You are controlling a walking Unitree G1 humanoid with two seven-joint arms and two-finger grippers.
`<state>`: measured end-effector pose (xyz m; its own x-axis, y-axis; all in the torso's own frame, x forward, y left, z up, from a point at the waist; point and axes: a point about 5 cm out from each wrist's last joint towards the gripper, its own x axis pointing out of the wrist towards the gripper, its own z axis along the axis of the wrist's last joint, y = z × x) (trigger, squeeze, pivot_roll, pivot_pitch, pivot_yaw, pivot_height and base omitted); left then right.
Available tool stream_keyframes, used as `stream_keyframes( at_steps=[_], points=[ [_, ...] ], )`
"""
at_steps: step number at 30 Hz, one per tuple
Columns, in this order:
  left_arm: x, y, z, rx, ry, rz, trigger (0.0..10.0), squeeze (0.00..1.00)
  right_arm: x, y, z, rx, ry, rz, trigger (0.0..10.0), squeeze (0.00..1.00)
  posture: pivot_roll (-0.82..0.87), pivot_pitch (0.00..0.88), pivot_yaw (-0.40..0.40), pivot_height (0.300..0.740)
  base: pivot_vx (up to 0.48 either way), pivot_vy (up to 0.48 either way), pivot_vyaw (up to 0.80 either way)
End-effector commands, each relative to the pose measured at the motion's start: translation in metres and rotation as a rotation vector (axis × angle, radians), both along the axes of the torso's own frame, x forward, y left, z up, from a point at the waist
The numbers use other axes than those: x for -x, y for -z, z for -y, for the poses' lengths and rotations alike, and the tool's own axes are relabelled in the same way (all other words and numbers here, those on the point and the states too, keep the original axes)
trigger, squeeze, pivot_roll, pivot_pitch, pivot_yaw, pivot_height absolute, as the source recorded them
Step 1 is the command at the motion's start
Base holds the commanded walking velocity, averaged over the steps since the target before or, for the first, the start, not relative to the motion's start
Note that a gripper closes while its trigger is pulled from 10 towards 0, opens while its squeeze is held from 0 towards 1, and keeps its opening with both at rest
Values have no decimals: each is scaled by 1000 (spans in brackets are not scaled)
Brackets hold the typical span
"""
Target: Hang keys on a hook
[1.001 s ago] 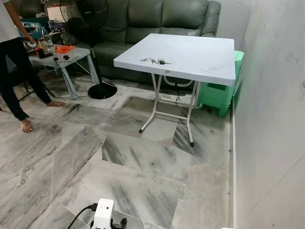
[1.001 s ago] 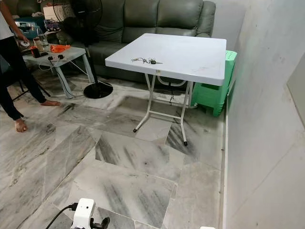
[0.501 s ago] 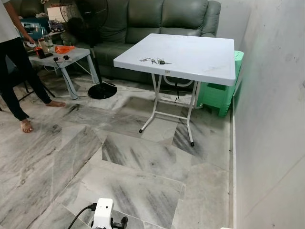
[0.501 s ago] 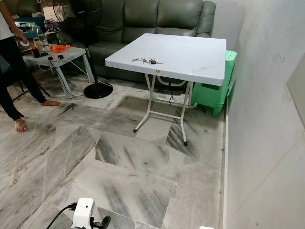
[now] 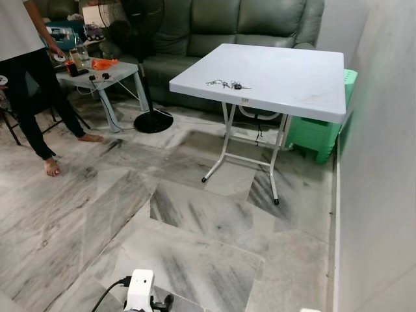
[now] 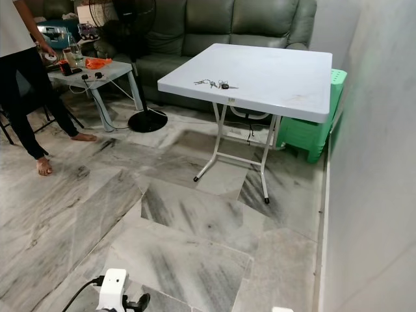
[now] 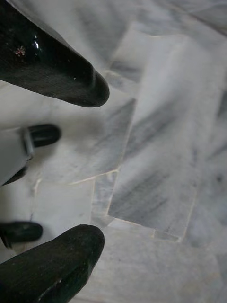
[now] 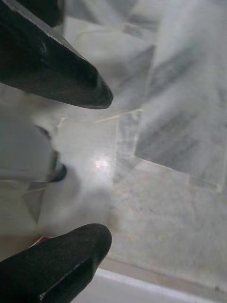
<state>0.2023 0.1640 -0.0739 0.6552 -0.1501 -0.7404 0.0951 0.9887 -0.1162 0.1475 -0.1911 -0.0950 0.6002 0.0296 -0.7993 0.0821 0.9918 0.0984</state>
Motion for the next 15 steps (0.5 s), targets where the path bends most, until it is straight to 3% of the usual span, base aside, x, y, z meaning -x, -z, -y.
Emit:
stream_keyframes(
  at_steps=[1,15],
  points=[
    [-4,-2,10,25,15,10,10000,0,10,2,10,18,29,-25,10000,0,-60,0,26,740,360,0,0],
    [-5,-2,10,25,14,10,10000,0,9,2,11,20,23,-23,10000,0,-58,0,19,740,360,0,0]
  ],
)
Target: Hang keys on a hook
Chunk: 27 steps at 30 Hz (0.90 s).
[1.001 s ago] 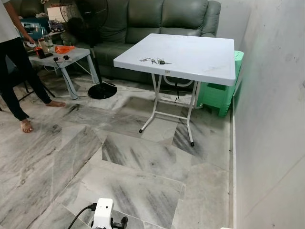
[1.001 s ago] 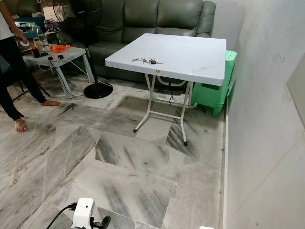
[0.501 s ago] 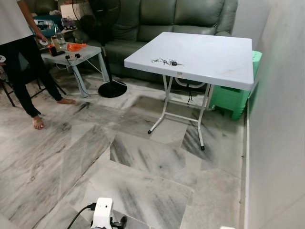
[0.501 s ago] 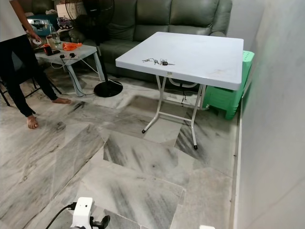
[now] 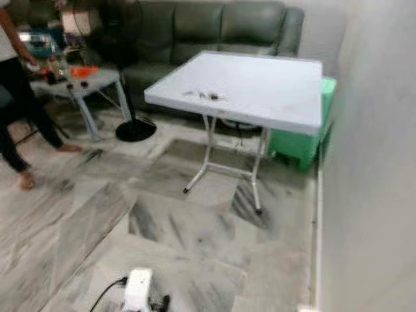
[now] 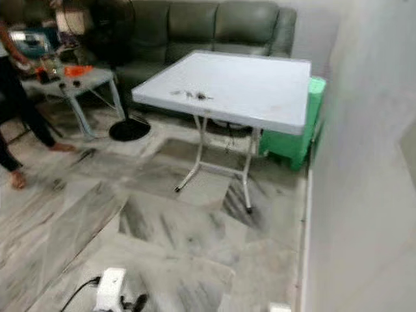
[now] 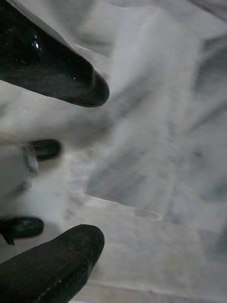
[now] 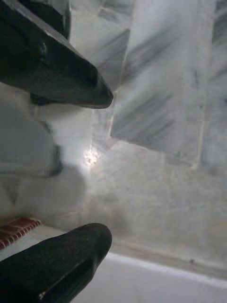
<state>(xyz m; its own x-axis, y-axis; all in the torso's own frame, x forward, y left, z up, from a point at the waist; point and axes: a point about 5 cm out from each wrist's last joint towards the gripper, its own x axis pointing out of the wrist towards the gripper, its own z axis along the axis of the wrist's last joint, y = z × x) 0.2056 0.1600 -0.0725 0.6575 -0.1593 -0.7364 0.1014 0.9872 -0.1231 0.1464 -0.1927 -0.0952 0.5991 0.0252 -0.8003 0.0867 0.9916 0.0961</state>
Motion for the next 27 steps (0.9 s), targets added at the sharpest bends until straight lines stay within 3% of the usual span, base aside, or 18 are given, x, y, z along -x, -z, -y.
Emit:
stream_keyframes(
  at_steps=[1,15,24,27],
  points=[
    [-2,-1,6,17,8,6,10000,0,8,2,9,17,19,-21,10000,0,-58,0,19,740,356,0,0],
    [-1,0,6,23,-2,5,10000,0,7,1,9,13,20,-17,10000,0,-58,0,18,740,342,0,0],
    [-2,-1,6,24,-9,5,10000,0,5,0,8,45,-38,-8,10000,0,-57,0,18,740,302,261,0],
    [-2,-1,5,25,-12,6,10000,0,5,0,8,40,-28,-7,10000,0,-55,0,18,740,300,268,796]
  ],
)
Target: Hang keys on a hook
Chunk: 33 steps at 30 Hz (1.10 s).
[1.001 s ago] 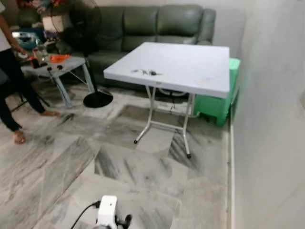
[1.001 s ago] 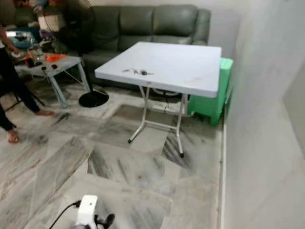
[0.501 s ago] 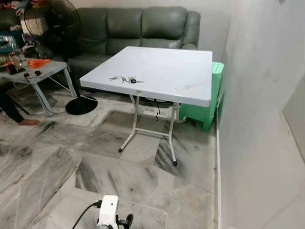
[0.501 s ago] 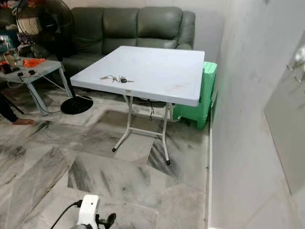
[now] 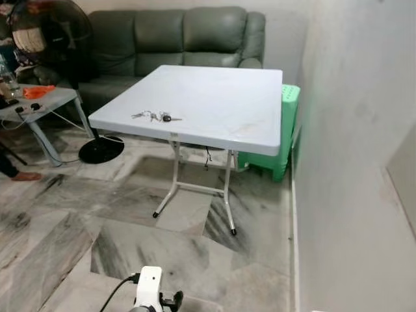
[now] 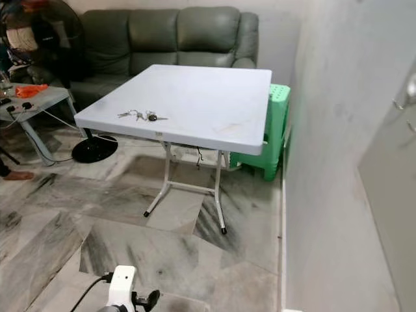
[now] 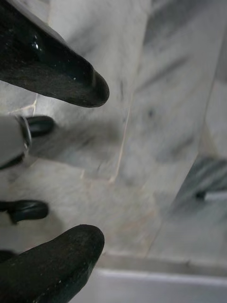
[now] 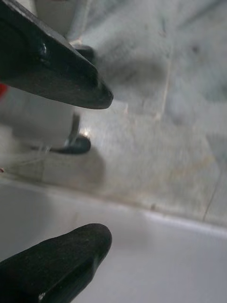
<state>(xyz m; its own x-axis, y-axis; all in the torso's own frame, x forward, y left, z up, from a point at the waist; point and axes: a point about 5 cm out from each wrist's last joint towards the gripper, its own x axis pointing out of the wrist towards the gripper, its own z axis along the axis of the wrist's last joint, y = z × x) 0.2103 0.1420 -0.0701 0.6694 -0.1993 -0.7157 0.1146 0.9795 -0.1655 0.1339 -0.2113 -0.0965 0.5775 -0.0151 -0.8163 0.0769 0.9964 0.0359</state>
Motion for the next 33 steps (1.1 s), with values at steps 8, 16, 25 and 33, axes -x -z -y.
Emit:
stream_keyframes(
  at_steps=[8,16,25,33],
  points=[
    [3,1,-13,-21,-24,-13,10000,0,-8,-1,-12,-5,-37,17,10000,0,-56,0,19,740,297,266,800],
    [2,1,-13,-22,-25,-15,10000,0,-9,-1,-12,-33,6,27,10000,0,-57,0,19,740,300,269,262],
    [2,1,-12,-18,-27,-14,10000,0,-9,-1,-10,-41,16,25,10000,0,-58,0,15,740,298,270,0],
    [1,1,-11,-19,-22,-12,10000,0,-8,-1,-8,-32,10,21,10000,0,-58,0,11,740,303,270,0]
  ],
)
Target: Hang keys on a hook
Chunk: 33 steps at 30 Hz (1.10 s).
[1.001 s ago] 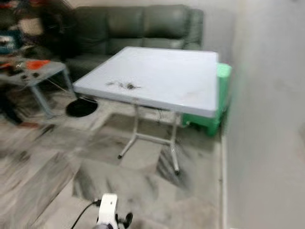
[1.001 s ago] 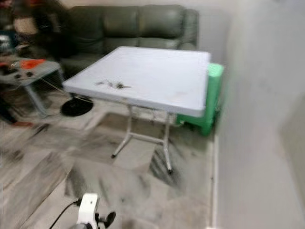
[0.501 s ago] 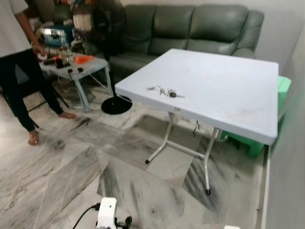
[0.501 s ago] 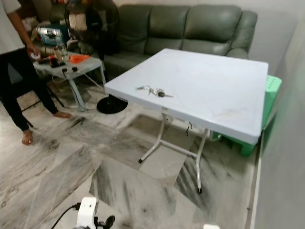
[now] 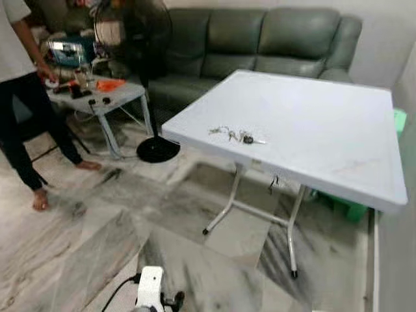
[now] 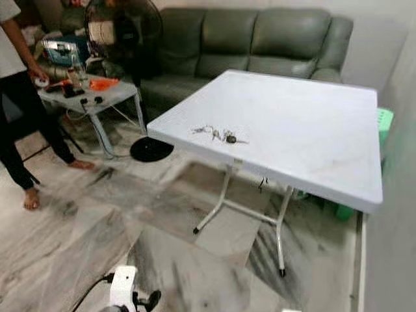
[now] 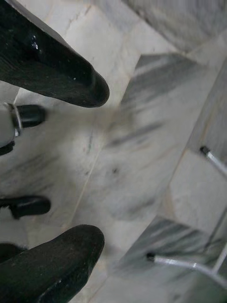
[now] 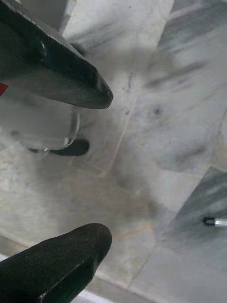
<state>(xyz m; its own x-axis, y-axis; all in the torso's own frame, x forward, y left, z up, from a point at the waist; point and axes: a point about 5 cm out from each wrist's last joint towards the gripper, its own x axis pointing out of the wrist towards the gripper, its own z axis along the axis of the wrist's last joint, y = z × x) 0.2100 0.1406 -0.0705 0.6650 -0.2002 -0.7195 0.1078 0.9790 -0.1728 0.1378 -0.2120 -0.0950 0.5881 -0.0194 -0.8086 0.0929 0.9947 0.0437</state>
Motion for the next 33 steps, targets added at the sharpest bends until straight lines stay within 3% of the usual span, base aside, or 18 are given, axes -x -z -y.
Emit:
stream_keyframes(
  at_steps=[1,33],
  points=[
    [1,0,-12,-28,-14,-4,10000,0,-4,0,-9,-28,-5,8,10000,0,-58,0,11,740,311,266,0],
    [4,2,-11,-51,11,-3,10000,0,0,1,-9,-33,-3,4,10000,0,-54,0,9,740,384,33,0]
  ],
)
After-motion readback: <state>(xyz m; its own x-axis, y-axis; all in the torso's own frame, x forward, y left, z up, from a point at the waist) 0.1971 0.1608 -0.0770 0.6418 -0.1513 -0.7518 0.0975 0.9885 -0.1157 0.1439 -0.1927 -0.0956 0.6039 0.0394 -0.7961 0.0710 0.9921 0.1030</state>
